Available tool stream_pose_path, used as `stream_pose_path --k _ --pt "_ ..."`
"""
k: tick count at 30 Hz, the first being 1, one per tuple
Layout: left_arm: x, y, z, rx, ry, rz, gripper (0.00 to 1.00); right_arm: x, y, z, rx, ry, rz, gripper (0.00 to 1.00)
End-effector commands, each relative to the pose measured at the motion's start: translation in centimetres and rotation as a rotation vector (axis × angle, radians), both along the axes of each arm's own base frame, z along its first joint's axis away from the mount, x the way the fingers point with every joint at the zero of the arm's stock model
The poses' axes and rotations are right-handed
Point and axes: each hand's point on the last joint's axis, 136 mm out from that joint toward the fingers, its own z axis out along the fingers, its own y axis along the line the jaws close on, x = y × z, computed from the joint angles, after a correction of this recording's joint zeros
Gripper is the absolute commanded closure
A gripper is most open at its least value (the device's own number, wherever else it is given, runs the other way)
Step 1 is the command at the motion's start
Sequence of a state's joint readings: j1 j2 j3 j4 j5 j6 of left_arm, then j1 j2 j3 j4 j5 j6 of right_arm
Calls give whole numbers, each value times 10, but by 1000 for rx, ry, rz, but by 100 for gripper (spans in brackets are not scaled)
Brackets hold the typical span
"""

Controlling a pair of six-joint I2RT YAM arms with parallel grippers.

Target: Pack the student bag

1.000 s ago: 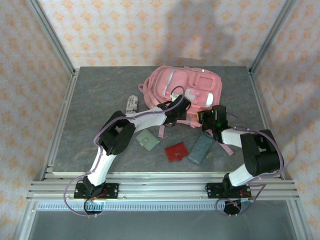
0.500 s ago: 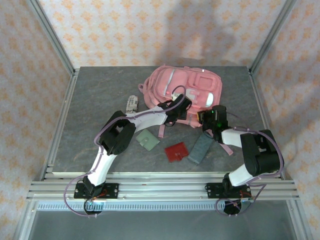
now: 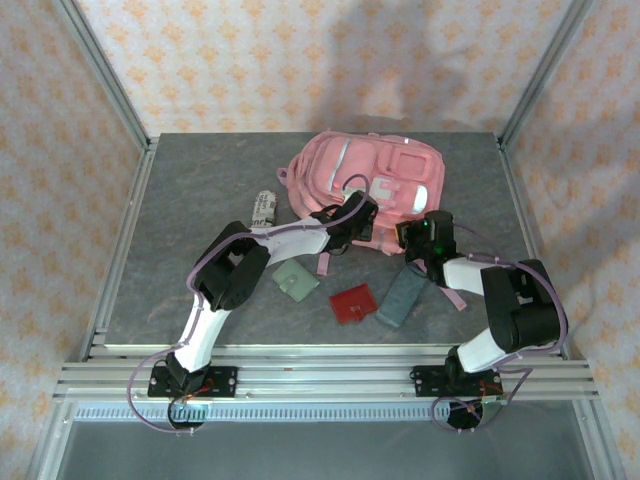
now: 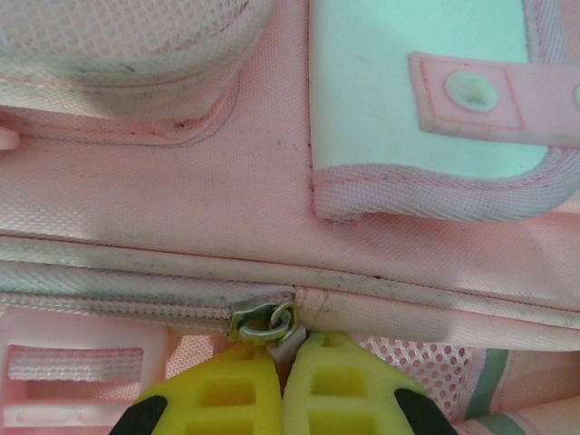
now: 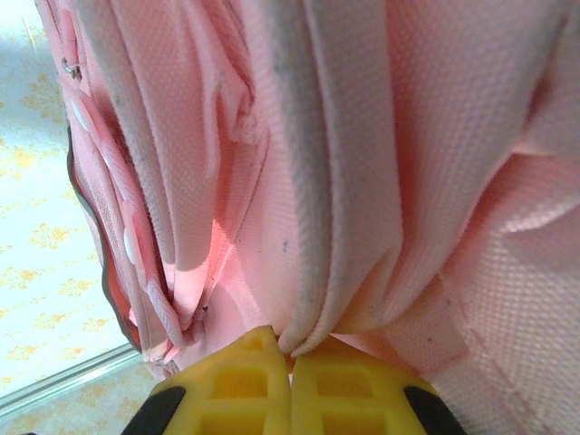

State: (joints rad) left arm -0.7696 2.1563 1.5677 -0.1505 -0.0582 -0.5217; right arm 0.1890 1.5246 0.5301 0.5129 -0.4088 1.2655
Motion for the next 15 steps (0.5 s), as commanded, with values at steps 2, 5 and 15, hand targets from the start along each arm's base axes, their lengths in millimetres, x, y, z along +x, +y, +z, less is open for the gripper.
stream_pose_path --k 2,5,15 --pt "9 0 36 -64 -67 4 100 -12 -1 -12 -57 45 13 100" --pt "6 23 30 6 -27 33 100 -12 -5 -14 -73 52 2 100" --pt "6 123 16 168 37 146 100 -12 -24 -24 -131 85 -57 100"
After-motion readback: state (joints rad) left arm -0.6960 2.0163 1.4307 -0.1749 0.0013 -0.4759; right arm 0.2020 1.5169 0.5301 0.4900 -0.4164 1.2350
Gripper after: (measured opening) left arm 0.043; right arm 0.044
